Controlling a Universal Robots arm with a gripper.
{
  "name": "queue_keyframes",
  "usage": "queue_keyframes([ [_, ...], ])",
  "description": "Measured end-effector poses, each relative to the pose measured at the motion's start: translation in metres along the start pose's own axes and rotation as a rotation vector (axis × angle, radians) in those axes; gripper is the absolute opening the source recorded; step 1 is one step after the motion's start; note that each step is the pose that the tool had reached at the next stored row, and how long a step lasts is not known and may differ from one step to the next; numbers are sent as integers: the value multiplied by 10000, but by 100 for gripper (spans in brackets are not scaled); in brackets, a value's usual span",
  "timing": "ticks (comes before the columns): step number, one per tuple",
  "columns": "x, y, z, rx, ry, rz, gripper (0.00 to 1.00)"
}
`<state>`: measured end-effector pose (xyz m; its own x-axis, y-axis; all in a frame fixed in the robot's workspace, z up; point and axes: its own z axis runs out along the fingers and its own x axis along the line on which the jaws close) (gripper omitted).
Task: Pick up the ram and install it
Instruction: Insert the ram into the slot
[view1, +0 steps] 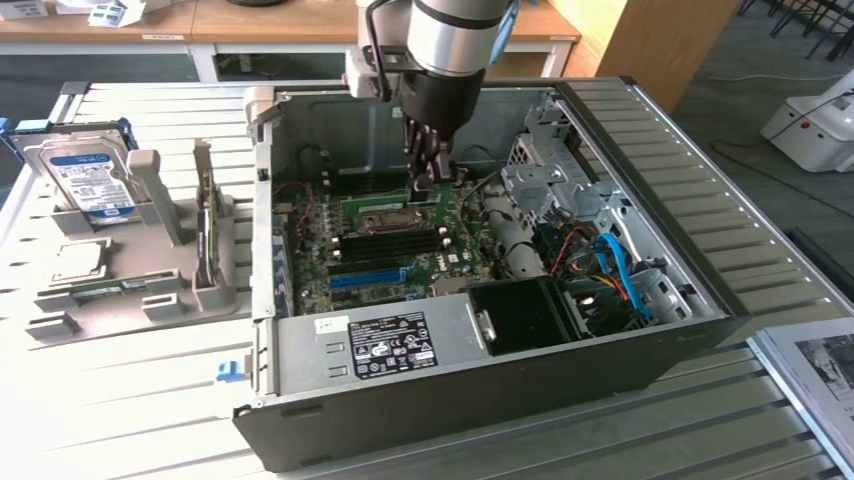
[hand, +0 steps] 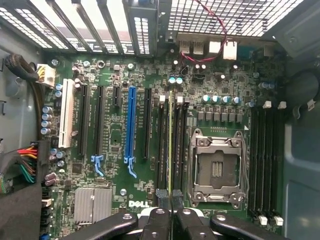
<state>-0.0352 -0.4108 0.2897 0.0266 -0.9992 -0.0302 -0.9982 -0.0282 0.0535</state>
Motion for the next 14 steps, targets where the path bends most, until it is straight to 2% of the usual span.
queue_keyframes([
  [14,6,-11,197,0,0,0,12],
])
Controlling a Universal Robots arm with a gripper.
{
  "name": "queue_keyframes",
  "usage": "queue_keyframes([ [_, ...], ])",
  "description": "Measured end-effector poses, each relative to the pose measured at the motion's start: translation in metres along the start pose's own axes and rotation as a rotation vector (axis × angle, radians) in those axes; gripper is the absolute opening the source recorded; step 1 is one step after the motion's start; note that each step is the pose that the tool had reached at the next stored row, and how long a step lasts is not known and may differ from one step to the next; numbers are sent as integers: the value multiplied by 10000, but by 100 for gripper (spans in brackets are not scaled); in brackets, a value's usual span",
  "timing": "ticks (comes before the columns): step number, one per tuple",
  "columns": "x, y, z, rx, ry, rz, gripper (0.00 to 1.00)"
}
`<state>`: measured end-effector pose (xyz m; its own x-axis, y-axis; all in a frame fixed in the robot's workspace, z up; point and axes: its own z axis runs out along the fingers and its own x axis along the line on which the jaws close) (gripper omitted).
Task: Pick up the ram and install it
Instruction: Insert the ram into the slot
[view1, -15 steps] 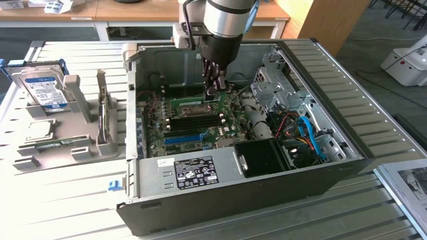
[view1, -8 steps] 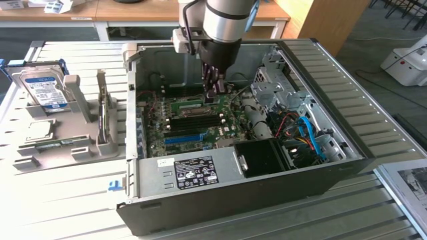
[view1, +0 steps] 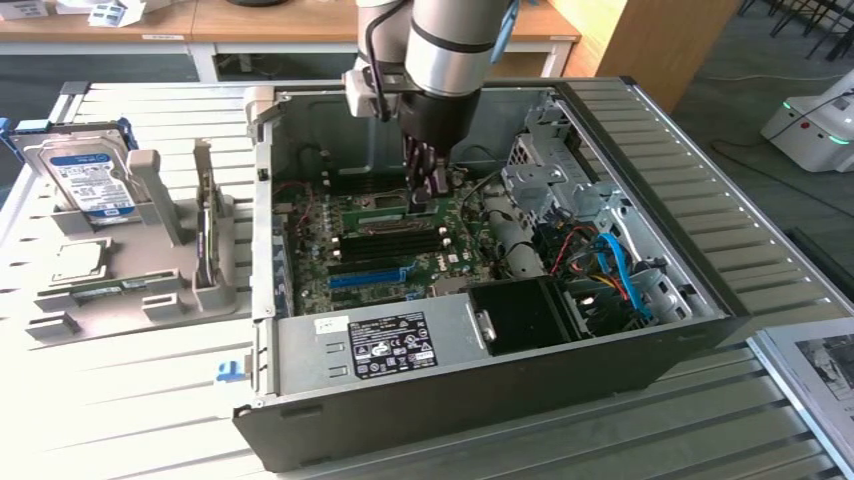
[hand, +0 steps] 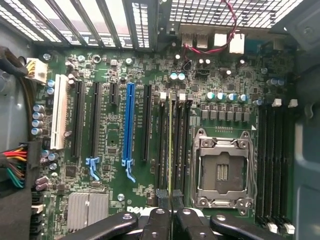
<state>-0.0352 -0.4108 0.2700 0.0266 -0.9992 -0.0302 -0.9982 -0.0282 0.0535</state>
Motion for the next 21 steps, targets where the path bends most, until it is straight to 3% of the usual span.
queue_keyframes([
  [13,5,-9,157,0,0,0,12],
  [21,5,-9,165,0,0,12,12],
])
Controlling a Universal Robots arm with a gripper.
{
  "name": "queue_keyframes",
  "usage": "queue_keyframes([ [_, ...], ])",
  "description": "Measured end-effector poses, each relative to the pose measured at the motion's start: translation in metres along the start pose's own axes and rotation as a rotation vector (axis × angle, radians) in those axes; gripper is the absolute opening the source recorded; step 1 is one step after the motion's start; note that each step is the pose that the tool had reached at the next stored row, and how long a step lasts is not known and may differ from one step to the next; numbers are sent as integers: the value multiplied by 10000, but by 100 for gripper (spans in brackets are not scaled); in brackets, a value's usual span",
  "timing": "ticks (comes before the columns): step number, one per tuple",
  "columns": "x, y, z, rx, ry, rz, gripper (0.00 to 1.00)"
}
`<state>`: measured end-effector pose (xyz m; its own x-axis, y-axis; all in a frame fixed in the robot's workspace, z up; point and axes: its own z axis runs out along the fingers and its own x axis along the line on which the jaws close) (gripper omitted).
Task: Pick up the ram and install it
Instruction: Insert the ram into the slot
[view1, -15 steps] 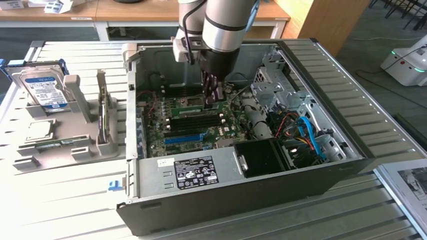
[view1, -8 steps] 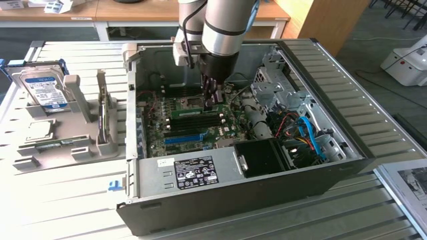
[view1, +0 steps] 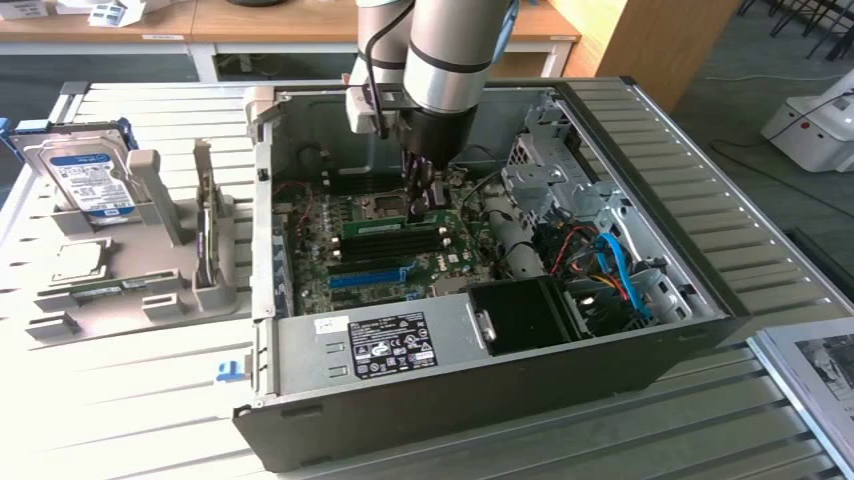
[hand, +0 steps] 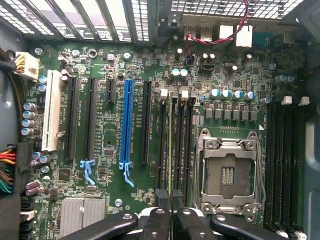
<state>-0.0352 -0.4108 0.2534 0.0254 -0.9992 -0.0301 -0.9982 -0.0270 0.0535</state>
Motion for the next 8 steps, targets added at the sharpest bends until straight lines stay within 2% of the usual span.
queue_keyframes([
  [8,0,0,4,7,-14,251,12],
])
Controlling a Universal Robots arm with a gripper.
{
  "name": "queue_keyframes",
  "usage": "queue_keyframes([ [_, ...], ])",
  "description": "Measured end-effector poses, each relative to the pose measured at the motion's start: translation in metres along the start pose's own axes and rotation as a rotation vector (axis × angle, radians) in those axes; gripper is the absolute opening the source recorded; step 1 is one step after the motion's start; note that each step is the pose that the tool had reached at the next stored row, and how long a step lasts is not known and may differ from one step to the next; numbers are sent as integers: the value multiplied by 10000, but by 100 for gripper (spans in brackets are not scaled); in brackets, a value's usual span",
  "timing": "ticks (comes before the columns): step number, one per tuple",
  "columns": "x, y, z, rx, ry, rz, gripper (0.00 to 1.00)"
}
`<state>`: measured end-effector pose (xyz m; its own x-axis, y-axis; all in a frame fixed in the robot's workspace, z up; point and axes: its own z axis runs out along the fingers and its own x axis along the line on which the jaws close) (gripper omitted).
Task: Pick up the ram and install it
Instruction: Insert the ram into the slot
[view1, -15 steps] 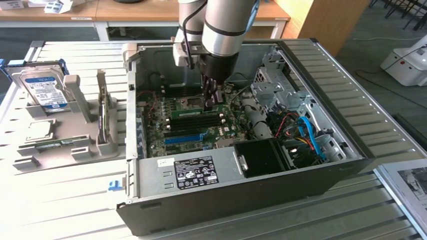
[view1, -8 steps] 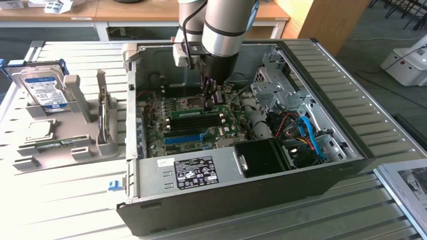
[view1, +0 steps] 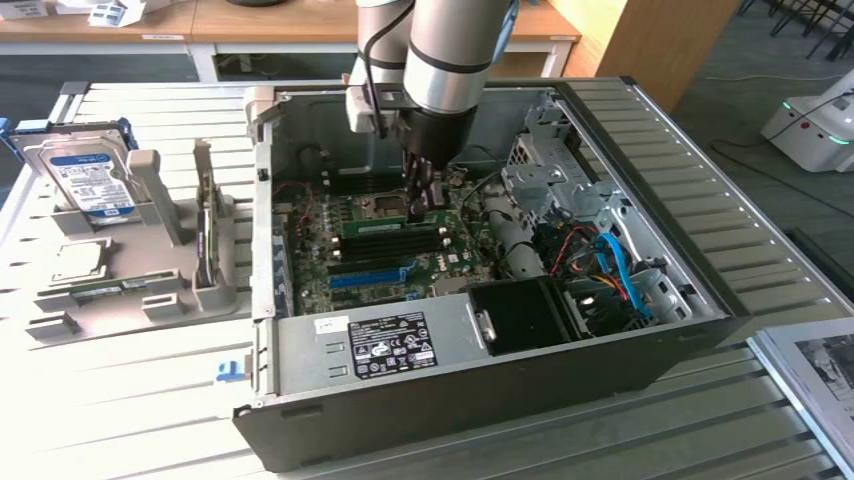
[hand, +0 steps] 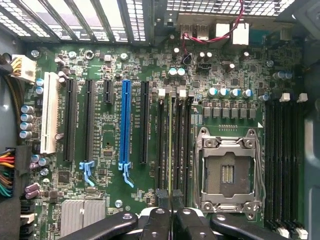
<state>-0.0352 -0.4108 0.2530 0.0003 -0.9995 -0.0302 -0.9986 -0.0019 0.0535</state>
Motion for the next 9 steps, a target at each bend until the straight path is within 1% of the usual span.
queue_keyframes([
  [2,0,0,1,3,-4,85,12],
  [9,0,-7,1,3,-6,92,12],
])
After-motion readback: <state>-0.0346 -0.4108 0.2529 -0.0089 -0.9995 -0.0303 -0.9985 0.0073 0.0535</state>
